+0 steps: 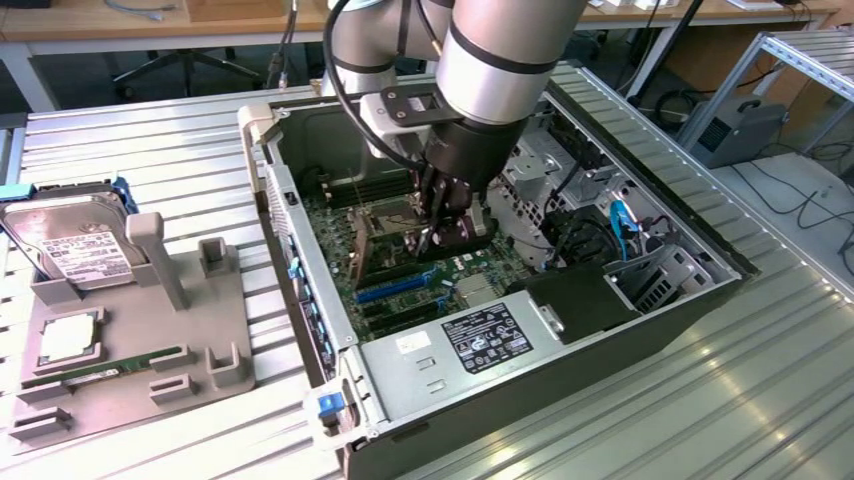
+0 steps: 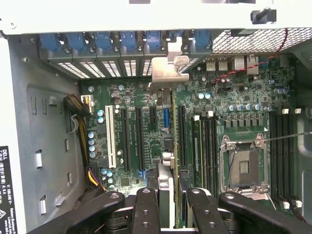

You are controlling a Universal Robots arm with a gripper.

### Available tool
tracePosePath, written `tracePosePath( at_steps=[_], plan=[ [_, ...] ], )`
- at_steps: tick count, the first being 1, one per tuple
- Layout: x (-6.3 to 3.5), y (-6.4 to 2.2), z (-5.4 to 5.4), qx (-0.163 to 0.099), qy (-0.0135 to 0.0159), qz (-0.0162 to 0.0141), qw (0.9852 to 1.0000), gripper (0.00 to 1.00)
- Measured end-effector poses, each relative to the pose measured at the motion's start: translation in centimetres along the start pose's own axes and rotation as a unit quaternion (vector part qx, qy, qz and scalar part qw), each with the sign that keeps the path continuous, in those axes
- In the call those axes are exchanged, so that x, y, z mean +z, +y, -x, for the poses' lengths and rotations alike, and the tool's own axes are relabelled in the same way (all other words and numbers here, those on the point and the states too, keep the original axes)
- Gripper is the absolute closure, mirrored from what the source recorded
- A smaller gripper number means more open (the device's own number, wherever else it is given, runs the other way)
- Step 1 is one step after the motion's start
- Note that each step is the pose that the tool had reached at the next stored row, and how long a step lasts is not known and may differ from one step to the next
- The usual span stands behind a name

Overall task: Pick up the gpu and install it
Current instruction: 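Insert the gpu into the slot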

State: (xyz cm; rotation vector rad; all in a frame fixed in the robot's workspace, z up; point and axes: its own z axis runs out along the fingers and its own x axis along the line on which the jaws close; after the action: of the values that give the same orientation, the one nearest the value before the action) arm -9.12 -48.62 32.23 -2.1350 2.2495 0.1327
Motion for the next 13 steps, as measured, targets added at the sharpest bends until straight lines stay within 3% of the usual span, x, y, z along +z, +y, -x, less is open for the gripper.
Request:
tracePosePath(
  at_steps=[13],
  plan=[
    [0.02, 0.11, -0.27, 0.000, 0.0000, 0.0000, 1.0000, 0.73]
  ],
)
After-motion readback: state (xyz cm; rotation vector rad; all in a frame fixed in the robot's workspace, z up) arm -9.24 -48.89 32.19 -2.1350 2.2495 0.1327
